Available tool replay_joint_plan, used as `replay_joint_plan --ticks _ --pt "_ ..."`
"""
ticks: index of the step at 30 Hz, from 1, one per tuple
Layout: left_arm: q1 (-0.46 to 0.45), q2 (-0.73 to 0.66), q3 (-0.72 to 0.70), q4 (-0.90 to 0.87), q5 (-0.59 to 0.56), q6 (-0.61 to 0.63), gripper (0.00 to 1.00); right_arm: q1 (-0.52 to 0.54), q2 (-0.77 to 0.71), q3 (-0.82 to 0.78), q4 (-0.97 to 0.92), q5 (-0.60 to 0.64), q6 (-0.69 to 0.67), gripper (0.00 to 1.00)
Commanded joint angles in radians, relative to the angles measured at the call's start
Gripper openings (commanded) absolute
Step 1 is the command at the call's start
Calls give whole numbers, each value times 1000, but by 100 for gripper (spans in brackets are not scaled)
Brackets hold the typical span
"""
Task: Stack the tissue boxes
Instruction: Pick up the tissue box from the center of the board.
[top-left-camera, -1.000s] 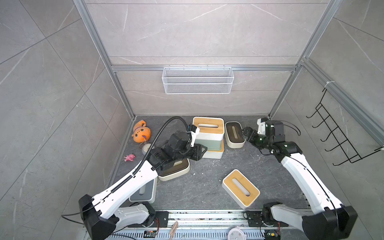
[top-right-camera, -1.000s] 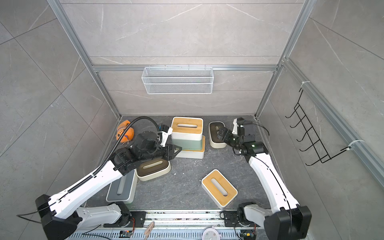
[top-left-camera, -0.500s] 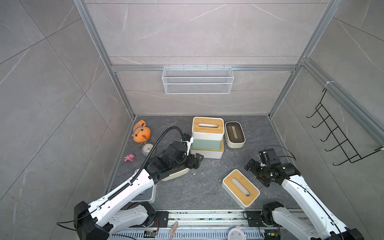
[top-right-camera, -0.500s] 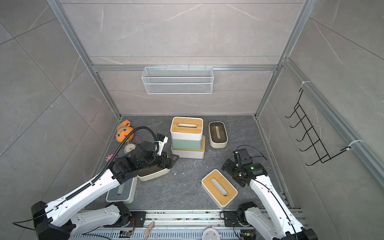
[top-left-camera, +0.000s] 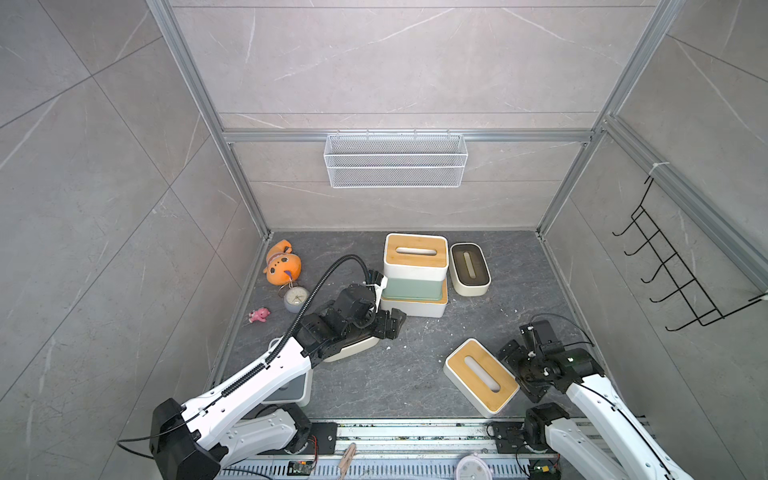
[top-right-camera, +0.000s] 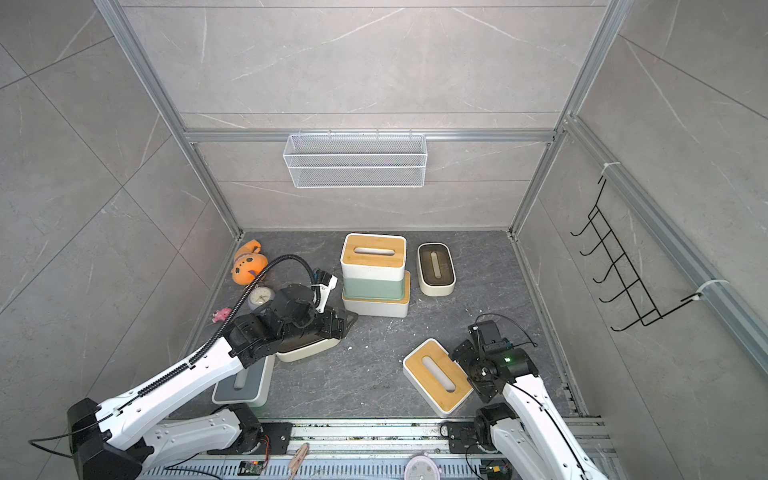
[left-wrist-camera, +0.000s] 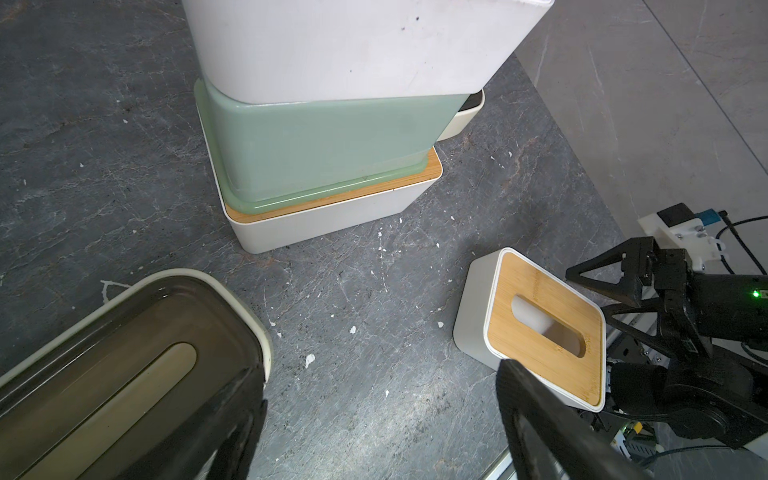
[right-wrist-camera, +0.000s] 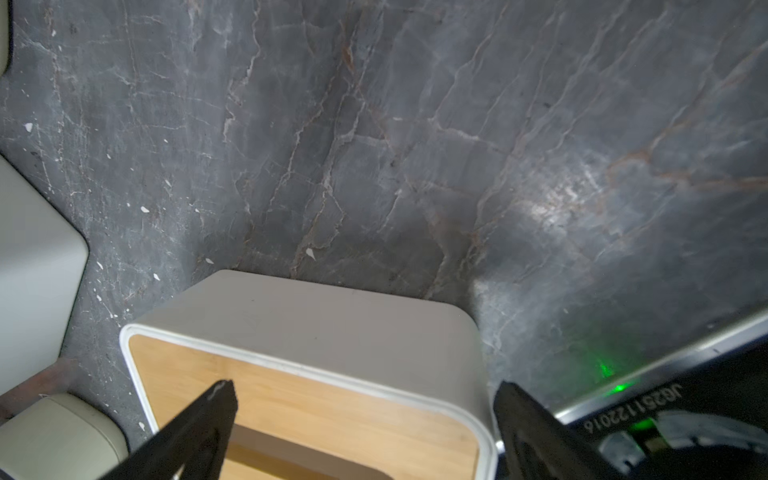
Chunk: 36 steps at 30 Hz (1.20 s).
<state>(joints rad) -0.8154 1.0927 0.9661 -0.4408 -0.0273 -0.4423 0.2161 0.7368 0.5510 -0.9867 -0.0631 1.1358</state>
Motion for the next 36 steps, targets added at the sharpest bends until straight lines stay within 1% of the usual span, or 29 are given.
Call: replay_joint_plan --ticks 1,5,8,10,13,15,17,20,21,24,25,28,32,34,36 --pt "2 10 -5 36 -14 3 89 10 -19 -40 50 -55 46 100" --pt "3 33 -6 40 -7 -5 89 50 -46 -46 103 -48 62 100" --pt "2 51 -3 45 -3 -13 89 96 -23 -48 170 -49 77 100" --pt "3 60 1 52 1 -17 89 148 14 -48 233 -33 96 100" --pt "3 65 6 56 2 -23 89 258 95 -26 322 17 126 100" --pt "4 62 10 52 -6 -24 89 339 166 15 343 72 119 100" --pt "4 53 11 42 -14 -23 89 394 231 74 327 120 61 100" --pt "4 31 -1 26 -39 -18 89 434 331 168 222 165 -58 100" --pt "4 21 -9 24 -45 -16 89 448 351 186 205 167 -121 100" --pt "6 0 -34 22 -52 -18 89 490 369 217 161 182 -212 100" --pt "5 -4 -40 23 -53 -20 89 502 374 230 163 177 -261 100" --pt "6 -4 -54 29 -52 -26 89 529 437 283 138 184 -370 100" --pt "7 3 -49 22 -48 -24 89 584 521 349 94 277 -436 100" --pt "7 -4 -54 23 -48 -18 89 585 553 367 80 310 -463 100" --pt "7 -13 -62 28 -51 -13 89 586 578 378 87 314 -498 100"
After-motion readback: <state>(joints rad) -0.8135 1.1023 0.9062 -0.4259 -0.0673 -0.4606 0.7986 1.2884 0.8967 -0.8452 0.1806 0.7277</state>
